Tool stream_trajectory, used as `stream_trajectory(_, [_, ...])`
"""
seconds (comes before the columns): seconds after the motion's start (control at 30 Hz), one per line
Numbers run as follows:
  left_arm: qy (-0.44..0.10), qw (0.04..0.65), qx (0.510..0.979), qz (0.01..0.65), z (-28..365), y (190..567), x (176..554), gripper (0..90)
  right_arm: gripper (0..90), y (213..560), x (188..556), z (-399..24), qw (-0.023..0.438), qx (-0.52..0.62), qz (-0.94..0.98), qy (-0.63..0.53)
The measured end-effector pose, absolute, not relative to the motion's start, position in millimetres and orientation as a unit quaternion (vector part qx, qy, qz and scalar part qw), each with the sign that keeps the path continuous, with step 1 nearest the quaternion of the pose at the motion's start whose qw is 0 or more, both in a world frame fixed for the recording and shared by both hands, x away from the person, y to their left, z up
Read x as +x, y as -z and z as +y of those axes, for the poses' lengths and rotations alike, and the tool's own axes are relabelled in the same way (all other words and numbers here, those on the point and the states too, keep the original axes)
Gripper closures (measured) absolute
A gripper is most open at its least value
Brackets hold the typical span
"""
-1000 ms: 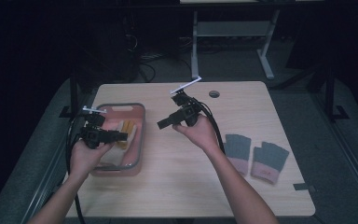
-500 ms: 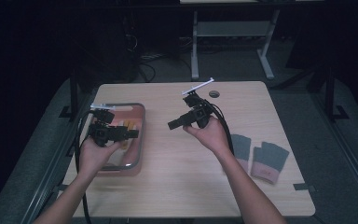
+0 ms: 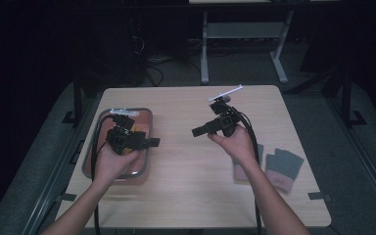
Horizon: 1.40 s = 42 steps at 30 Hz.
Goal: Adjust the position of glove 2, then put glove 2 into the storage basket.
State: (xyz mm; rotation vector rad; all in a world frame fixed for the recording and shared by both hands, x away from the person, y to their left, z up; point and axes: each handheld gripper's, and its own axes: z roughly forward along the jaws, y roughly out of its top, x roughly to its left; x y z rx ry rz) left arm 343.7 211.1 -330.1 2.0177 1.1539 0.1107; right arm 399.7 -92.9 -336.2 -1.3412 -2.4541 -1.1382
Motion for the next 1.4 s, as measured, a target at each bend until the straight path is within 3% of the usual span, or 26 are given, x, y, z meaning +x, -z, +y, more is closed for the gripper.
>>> stream_trajectory(0.67, [-0.04, 0.402, 0.807, 0.43, 182.4, 332.0, 341.6, 27.7, 41.5, 345.8, 384.4, -133.5, 0.059, -0.468, -0.799, 0.374])
stream_trajectory(1.4, [-0.019, 0.417, 0.818, 0.396, 131.6, 337.4, 334.4, 26.4, 38.3, 358.9, 364.0, -192.7, 0.022, -0.499, -0.784, 0.367])
